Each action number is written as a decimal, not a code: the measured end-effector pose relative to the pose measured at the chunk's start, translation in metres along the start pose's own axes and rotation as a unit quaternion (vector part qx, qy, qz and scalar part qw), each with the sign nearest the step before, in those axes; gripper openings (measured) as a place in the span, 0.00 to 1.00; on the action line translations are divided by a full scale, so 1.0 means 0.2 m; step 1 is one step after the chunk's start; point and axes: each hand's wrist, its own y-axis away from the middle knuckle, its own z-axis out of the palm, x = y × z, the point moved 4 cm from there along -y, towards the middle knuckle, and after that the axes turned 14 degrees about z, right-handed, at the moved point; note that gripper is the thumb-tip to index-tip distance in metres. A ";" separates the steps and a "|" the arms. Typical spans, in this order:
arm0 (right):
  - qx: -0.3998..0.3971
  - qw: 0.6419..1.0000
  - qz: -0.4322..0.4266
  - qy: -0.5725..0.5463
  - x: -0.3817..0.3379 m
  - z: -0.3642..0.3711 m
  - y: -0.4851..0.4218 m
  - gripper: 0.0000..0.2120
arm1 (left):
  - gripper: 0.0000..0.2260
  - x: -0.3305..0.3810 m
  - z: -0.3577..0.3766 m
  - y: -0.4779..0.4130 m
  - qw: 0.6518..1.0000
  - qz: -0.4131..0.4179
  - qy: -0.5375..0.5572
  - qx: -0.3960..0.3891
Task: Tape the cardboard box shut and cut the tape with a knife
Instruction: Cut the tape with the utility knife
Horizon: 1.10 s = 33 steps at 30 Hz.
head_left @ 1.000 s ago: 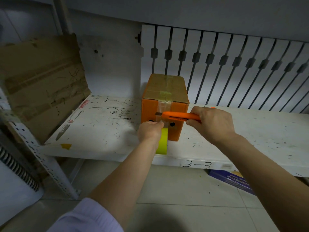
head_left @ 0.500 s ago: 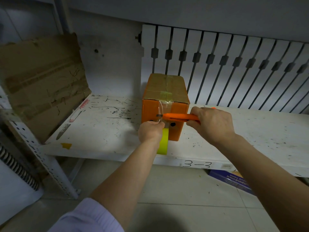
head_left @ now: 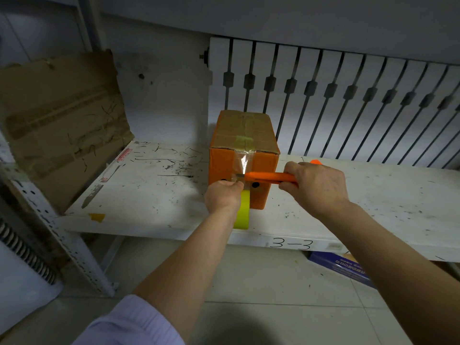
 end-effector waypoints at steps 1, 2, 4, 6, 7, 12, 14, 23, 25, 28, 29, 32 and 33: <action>0.002 1.000 0.000 -0.001 0.00 0.00 0.00 0.15 | 0.18 0.00 0.00 0.00 1.000 0.000 0.002 0.000; 0.005 1.000 0.001 0.000 0.01 0.00 0.01 0.15 | 0.17 0.00 0.00 0.01 1.000 -0.002 0.003 0.000; -0.001 1.000 0.012 0.004 0.04 -0.01 0.01 0.14 | 0.17 0.00 0.00 0.01 1.000 -0.007 0.003 0.002; -0.015 1.000 0.026 0.006 0.07 -0.01 0.02 0.14 | 0.16 -0.01 -0.01 0.01 1.000 -0.014 0.007 0.005; -0.020 0.999 0.029 0.005 0.09 -0.01 0.03 0.14 | 0.16 -0.02 -0.01 0.01 1.000 -0.016 0.009 0.005; -0.079 0.995 0.058 0.018 0.15 0.01 0.07 0.15 | 0.09 -0.05 -0.01 0.05 1.000 -0.015 0.014 -0.013; -0.115 0.989 0.081 0.039 0.20 0.05 0.07 0.14 | 0.07 -0.05 -0.02 0.06 1.000 -0.006 0.007 -0.011; -0.192 0.943 0.271 -0.039 0.29 0.41 0.15 0.12 | 0.07 -0.09 -0.19 -0.01 0.988 0.089 -0.127 0.015; -0.208 0.929 0.298 -0.075 0.25 0.48 0.15 0.13 | 0.06 -0.10 -0.26 -0.04 0.972 0.126 -0.197 0.022; -0.215 0.922 0.314 -0.070 0.19 0.55 0.14 0.15 | 0.06 -0.15 -0.34 -0.09 0.936 0.185 -0.297 0.025; -0.215 0.921 0.318 -0.061 0.18 0.57 0.13 0.17 | 0.05 -0.17 -0.36 -0.12 0.927 0.199 -0.318 0.022; -0.215 0.925 0.312 -0.039 0.13 0.64 0.11 0.20 | 0.06 -0.24 -0.38 -0.19 0.899 0.225 -0.377 0.001; -0.215 0.926 0.306 -0.040 0.12 0.67 0.10 0.21 | 0.06 -0.26 -0.38 -0.21 0.889 0.231 -0.396 -0.009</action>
